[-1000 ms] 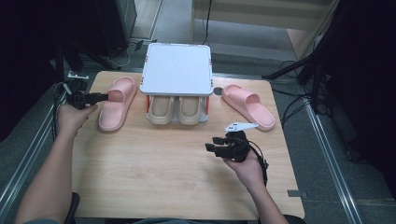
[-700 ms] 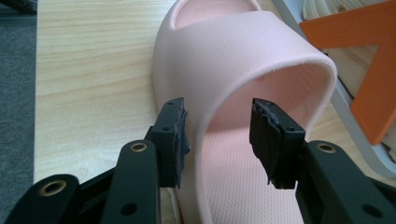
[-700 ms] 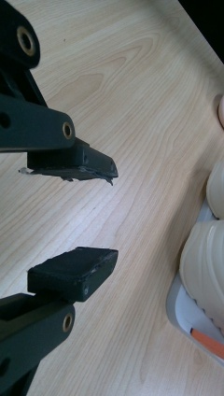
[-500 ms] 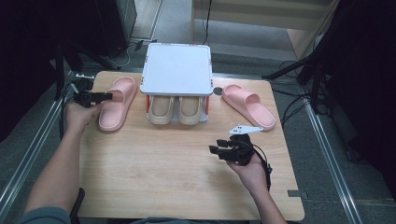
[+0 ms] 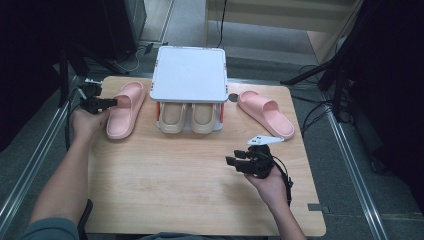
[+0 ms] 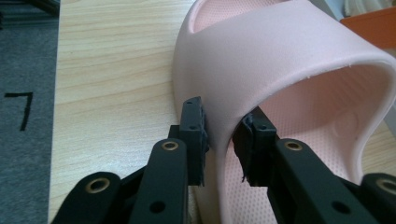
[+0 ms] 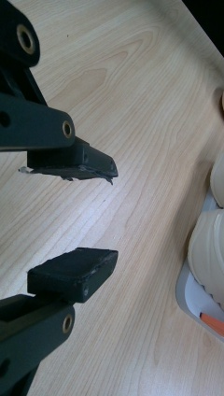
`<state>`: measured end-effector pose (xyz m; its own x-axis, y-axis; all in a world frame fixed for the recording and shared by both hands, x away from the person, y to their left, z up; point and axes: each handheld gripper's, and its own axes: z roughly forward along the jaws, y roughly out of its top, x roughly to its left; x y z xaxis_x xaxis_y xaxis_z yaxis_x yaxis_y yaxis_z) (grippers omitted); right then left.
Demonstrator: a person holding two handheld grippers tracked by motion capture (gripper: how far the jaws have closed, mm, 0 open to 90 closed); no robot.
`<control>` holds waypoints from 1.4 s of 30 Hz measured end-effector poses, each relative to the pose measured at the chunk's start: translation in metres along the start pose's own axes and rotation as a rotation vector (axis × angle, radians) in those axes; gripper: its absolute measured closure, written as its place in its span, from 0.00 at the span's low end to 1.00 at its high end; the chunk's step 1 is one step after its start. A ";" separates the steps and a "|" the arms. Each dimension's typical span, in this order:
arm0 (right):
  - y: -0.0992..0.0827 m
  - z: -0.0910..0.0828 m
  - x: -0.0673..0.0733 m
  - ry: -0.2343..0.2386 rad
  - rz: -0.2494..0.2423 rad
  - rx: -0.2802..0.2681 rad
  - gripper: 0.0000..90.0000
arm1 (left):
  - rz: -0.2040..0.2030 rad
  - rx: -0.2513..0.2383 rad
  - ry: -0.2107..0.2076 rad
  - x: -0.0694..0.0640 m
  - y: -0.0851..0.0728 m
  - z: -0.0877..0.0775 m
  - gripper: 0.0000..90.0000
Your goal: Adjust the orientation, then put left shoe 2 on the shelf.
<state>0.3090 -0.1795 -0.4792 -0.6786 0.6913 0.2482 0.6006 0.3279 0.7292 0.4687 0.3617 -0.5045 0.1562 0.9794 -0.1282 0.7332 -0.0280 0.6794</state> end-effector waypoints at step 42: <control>0.013 0.011 0.003 0.044 -0.034 0.004 0.59 | -0.035 0.046 0.030 -0.029 0.064 -0.071 0.93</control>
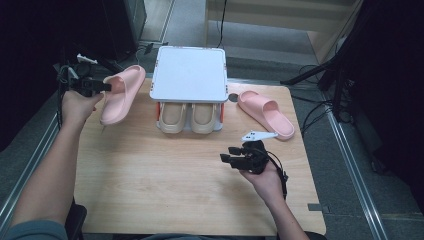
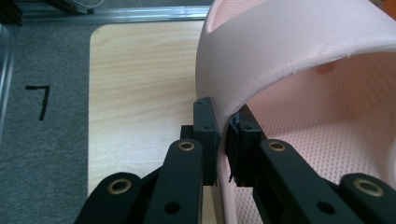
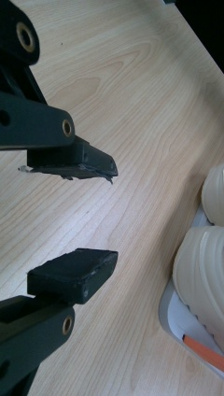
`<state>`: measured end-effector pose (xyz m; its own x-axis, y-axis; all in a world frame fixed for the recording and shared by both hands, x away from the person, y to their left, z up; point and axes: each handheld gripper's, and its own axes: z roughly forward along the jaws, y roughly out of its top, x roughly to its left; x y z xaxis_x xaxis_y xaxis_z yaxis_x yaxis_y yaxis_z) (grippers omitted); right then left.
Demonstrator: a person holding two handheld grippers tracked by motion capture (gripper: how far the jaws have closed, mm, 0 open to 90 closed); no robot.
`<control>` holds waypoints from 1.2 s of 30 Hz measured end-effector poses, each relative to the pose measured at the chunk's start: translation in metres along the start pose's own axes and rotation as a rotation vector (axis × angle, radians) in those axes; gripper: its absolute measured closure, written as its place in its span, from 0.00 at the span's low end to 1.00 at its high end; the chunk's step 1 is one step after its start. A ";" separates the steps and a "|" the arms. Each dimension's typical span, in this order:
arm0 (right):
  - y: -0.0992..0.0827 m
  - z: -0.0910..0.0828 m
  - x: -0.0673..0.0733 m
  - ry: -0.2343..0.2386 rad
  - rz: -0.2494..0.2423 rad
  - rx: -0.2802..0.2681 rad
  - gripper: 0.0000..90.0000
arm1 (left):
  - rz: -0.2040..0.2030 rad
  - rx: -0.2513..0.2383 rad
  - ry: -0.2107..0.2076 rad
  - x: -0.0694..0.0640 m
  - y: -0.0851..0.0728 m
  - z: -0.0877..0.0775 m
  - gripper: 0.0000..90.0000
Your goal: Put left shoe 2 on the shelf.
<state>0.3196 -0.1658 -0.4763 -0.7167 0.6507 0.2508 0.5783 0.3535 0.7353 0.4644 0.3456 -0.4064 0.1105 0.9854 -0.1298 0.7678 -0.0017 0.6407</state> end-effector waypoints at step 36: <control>0.005 -0.004 -0.001 0.024 -0.012 -0.023 0.59 | 0.107 -0.015 -0.055 -0.139 0.101 -0.005 0.91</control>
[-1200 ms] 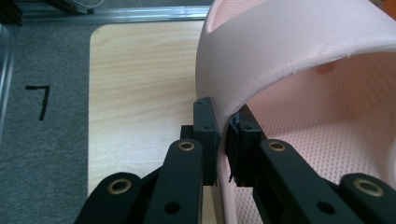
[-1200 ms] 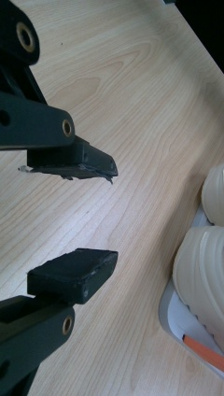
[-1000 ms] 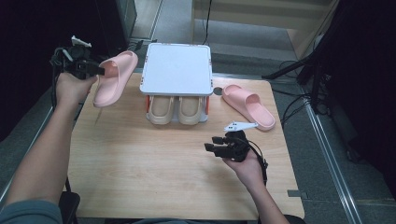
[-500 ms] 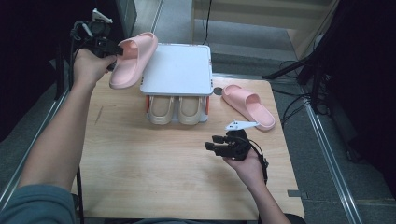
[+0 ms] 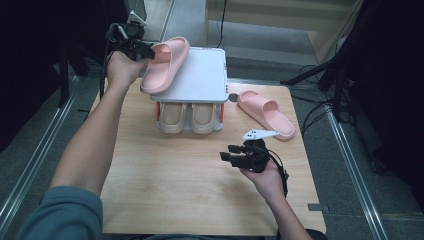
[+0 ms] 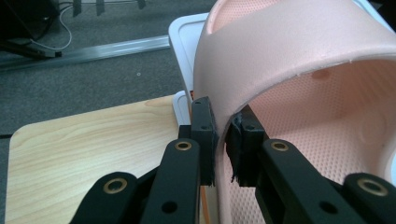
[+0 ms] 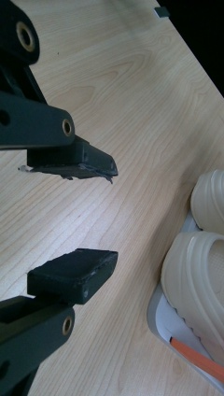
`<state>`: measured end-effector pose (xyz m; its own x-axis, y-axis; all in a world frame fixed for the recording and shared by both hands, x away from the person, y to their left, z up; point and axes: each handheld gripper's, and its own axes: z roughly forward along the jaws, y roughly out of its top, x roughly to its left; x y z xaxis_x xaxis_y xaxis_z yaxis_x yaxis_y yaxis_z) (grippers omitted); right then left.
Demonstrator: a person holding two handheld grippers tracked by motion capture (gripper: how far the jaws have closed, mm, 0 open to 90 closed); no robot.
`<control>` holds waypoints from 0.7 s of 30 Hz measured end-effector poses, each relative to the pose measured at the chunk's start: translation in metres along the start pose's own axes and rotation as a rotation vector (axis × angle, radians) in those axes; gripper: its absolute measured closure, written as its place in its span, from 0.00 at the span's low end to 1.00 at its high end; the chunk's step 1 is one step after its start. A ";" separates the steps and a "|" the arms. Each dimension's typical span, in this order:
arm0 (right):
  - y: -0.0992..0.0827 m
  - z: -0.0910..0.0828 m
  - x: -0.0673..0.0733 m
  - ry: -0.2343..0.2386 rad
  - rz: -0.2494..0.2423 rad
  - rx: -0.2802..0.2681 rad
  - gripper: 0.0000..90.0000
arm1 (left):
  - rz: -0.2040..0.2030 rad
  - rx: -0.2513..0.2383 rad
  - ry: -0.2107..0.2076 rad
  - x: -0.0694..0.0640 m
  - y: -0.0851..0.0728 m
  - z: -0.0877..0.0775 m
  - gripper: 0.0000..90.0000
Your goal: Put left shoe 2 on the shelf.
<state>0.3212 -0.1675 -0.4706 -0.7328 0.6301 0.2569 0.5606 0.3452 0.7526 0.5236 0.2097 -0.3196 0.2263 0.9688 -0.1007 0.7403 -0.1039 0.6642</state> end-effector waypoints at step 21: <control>0.000 0.001 0.000 0.004 -0.002 0.002 0.59 | -0.010 -0.014 -0.016 -0.014 -0.002 0.013 0.84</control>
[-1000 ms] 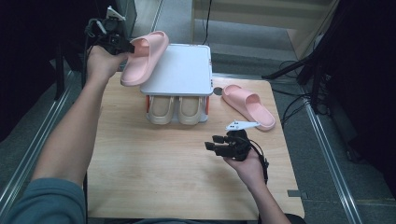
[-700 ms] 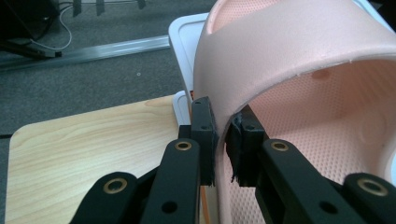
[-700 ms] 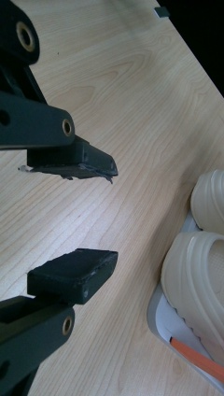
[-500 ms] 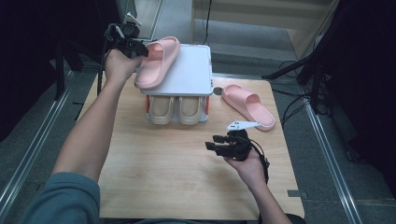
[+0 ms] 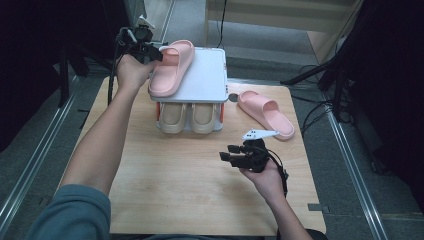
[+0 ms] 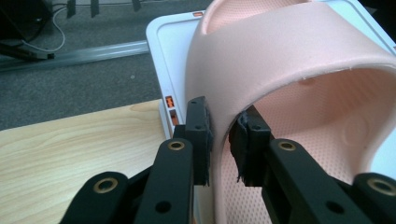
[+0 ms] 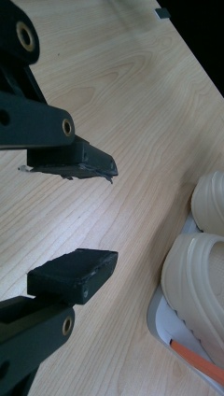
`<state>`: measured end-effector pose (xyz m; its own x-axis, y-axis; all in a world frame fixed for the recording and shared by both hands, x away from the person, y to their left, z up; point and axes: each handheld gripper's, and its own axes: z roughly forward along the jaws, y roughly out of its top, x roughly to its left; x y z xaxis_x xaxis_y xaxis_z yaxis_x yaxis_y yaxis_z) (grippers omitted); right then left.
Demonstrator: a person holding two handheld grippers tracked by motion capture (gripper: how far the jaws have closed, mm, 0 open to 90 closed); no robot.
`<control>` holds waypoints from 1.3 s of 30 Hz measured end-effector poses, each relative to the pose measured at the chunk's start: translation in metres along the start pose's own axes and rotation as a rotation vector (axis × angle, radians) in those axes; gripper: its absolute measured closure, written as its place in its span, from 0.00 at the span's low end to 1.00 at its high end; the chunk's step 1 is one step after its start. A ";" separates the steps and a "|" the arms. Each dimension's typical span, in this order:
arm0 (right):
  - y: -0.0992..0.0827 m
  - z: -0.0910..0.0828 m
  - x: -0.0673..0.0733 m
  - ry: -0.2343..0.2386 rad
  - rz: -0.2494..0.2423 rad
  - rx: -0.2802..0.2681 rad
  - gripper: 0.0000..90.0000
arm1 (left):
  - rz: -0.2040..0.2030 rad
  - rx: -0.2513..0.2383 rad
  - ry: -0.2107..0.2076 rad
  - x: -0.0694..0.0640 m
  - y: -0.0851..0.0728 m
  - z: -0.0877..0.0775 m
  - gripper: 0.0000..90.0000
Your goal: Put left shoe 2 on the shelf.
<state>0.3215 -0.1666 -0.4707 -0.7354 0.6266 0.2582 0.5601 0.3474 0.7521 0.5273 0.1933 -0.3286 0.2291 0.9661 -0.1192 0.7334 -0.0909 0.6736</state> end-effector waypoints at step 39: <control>0.001 -0.004 -0.007 -0.021 0.013 -0.007 0.59 | 0.053 -0.039 -0.113 0.006 -0.017 -0.041 0.65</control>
<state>0.3261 -0.1730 -0.4694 -0.7194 0.6459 0.2554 0.5671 0.3339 0.7529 0.4900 0.2101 -0.3105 0.3393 0.9264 -0.1631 0.6938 -0.1293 0.7085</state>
